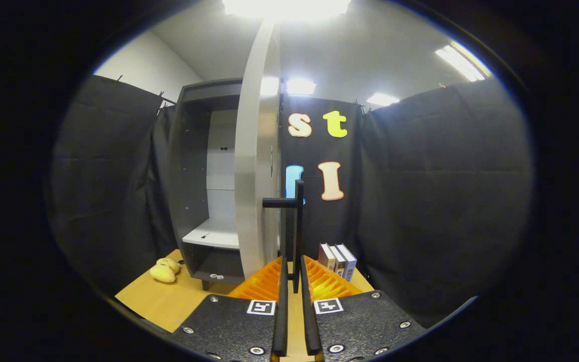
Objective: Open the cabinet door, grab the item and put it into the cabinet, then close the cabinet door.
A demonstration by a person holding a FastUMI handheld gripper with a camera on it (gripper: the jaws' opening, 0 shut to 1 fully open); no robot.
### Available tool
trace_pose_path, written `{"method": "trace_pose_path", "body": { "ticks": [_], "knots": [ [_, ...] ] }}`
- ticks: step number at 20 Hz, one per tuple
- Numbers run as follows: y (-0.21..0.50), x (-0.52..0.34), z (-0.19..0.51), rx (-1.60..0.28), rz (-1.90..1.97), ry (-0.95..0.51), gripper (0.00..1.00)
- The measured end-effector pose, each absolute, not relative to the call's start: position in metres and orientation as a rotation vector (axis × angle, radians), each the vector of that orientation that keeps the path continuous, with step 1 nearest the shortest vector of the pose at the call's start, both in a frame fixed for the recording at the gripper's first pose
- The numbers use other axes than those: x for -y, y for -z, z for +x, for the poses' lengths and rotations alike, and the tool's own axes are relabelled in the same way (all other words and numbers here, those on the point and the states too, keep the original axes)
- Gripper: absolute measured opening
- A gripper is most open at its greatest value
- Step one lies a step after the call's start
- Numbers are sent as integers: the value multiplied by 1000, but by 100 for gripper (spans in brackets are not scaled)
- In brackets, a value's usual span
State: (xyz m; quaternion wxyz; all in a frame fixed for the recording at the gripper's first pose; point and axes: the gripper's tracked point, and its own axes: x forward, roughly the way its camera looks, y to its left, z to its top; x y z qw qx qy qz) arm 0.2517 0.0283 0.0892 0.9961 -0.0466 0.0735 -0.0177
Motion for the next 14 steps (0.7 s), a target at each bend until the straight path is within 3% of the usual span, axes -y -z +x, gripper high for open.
{"method": "trace_pose_path", "body": {
  "ticks": [7, 9, 11, 12, 14],
  "knots": [
    [-99, -17, 230, -90, -65, 78, 14],
    [-102, -33, 214, -60, -48, 64, 31],
    [-101, -51, 208, -23, -38, 51, 60],
    [-98, -60, 206, -11, -45, 42, 81],
    [-90, -77, 203, 7, -66, 33, 94]
  ]
}}
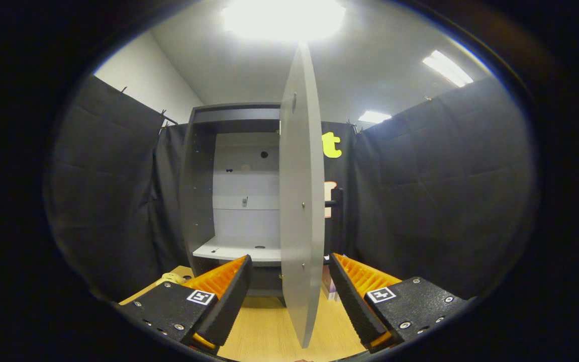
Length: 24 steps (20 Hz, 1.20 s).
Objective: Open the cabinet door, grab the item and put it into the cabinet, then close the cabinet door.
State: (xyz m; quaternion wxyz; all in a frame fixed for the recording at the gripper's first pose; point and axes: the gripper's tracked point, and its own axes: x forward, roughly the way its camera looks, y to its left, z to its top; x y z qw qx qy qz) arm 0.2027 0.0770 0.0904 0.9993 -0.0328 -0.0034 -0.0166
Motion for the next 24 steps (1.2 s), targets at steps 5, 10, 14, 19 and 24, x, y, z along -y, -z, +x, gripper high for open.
{"method": "trace_pose_path", "body": {
  "ticks": [5, 10, 14, 19, 24],
  "knots": [
    [-56, -132, 202, 2, -7, -36, 94],
    [-5, -179, 209, -21, 22, -96, 94],
    [43, -212, 213, -60, 59, -129, 94],
    [106, -241, 221, -150, 74, -145, 94],
    [168, -265, 223, -239, 74, -169, 93]
  ]
}}
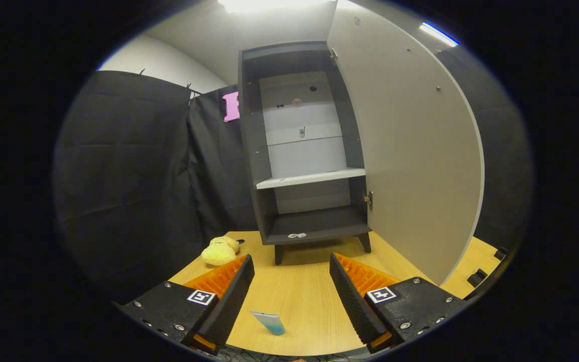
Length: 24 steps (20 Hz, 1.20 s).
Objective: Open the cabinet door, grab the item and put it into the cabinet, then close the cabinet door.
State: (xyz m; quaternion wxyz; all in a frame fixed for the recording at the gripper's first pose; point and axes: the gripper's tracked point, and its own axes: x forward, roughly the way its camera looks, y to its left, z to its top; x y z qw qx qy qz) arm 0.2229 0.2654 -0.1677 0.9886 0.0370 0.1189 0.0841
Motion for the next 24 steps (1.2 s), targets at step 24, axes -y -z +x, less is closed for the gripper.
{"method": "trace_pose_path", "body": {
  "ticks": [24],
  "knots": [
    [362, -313, 217, -609, 1, -179, 65]
  ]
}}
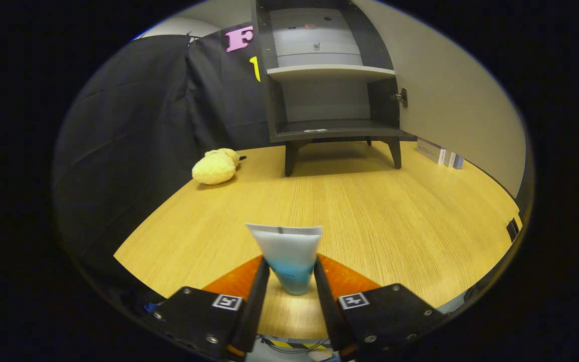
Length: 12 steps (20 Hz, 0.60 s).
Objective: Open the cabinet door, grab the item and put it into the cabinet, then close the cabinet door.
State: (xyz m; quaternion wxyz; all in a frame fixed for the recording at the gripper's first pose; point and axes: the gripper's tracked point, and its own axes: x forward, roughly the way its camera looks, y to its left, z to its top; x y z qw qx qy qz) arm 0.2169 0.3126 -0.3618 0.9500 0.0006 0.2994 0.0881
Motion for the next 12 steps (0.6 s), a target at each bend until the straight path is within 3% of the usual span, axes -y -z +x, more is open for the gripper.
{"method": "trace_pose_path", "body": {
  "ticks": [1, 12],
  "knots": [
    [358, -315, 217, -612, 2, -195, 52],
    [251, -297, 266, -503, 15, -234, 51]
  ]
}}
